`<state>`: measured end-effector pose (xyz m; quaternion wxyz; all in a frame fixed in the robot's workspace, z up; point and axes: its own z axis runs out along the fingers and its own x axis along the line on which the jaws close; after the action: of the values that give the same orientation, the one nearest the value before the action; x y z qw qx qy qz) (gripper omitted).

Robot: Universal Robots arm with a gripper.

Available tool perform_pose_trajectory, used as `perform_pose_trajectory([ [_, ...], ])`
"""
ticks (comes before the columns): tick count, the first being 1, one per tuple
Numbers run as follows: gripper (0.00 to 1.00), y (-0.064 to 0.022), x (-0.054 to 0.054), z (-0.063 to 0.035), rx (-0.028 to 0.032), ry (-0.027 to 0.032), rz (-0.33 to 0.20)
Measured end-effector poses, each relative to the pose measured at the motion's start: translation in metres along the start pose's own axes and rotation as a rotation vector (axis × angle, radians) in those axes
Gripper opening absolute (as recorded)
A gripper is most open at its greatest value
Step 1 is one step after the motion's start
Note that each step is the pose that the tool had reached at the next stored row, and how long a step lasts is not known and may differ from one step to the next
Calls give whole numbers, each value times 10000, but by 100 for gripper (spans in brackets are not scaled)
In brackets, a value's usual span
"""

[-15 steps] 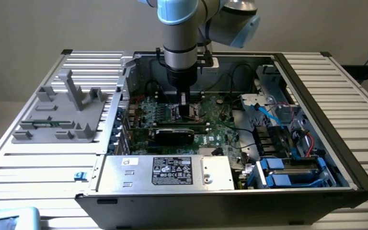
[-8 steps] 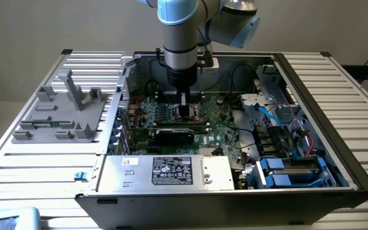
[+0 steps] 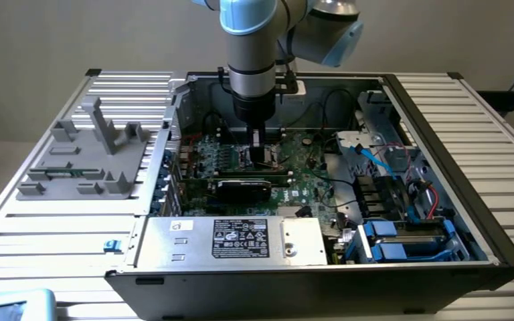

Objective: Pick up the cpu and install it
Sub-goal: 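Place the cpu into insertion slot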

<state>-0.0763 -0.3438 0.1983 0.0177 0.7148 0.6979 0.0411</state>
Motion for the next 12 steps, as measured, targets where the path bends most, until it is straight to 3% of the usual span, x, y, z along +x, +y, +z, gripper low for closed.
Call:
perform_pose_trajectory([
  [12,55,2,4,2,1,2,6],
])
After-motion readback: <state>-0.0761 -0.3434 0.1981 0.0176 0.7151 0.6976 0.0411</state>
